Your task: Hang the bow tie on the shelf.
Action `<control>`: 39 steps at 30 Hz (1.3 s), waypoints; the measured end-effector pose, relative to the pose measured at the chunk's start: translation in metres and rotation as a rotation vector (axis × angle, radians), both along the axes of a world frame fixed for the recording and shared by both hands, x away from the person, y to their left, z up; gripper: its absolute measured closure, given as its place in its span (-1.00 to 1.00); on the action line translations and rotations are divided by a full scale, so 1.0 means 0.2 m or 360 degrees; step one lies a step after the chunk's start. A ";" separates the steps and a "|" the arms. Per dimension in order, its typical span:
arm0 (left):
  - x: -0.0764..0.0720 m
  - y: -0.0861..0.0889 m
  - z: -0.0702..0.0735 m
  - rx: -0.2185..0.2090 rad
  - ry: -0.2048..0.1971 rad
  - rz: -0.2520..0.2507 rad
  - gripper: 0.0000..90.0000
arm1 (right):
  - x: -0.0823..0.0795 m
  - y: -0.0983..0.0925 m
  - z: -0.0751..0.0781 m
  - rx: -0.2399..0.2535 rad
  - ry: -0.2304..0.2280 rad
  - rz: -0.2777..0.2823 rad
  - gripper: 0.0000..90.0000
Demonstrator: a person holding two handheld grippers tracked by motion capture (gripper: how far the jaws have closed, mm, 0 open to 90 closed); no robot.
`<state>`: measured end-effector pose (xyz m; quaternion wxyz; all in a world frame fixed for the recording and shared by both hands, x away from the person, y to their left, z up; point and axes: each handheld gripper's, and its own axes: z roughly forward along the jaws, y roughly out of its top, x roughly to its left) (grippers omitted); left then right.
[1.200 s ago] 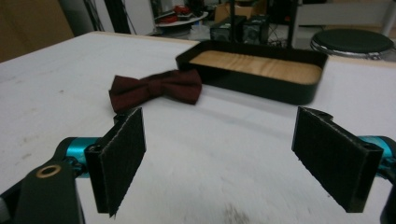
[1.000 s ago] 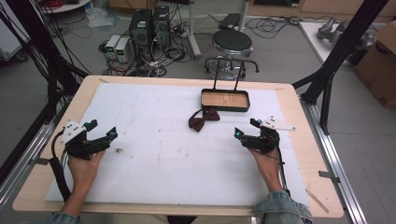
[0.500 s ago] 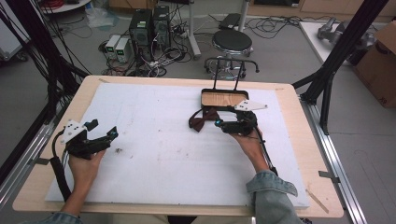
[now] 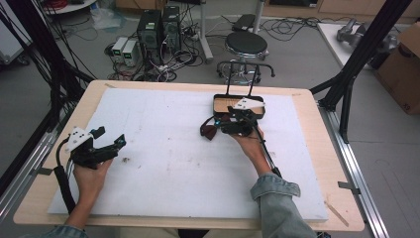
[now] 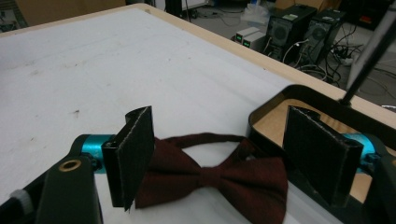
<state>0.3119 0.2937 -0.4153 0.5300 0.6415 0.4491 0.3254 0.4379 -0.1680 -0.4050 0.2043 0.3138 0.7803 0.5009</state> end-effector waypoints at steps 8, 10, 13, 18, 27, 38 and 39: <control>0.00 0.00 0.00 -0.0006 0.0007 -0.0003 -0.60 | 0.07 0.11 -0.13 -0.0151 0.0107 0.0024 -0.45; 0.00 0.01 0.00 -0.0007 0.0005 0.0001 -0.60 | 0.07 0.11 -0.14 -0.0162 0.0110 0.0025 -0.45; 0.00 0.01 0.00 -0.0008 0.0010 -0.0001 -0.60 | 0.08 0.12 -0.16 -0.0188 0.0137 0.0008 -0.44; 0.00 0.01 0.00 0.0001 0.0011 -0.0003 -0.60 | 0.10 0.11 -0.19 -0.0224 0.0176 -0.0044 -0.39; 0.00 0.00 0.00 -0.0002 0.0006 0.0001 -0.60 | 0.14 0.11 -0.21 -0.0231 0.0281 -0.0049 -0.28; 0.00 0.00 0.00 0.0000 0.0010 -0.0003 -0.60 | 0.16 0.11 -0.21 -0.0214 0.0350 -0.0044 0.00; 0.00 0.00 0.00 -0.0001 0.0011 -0.0001 -0.60 | 0.16 0.11 -0.21 -0.0209 0.0357 -0.0041 0.10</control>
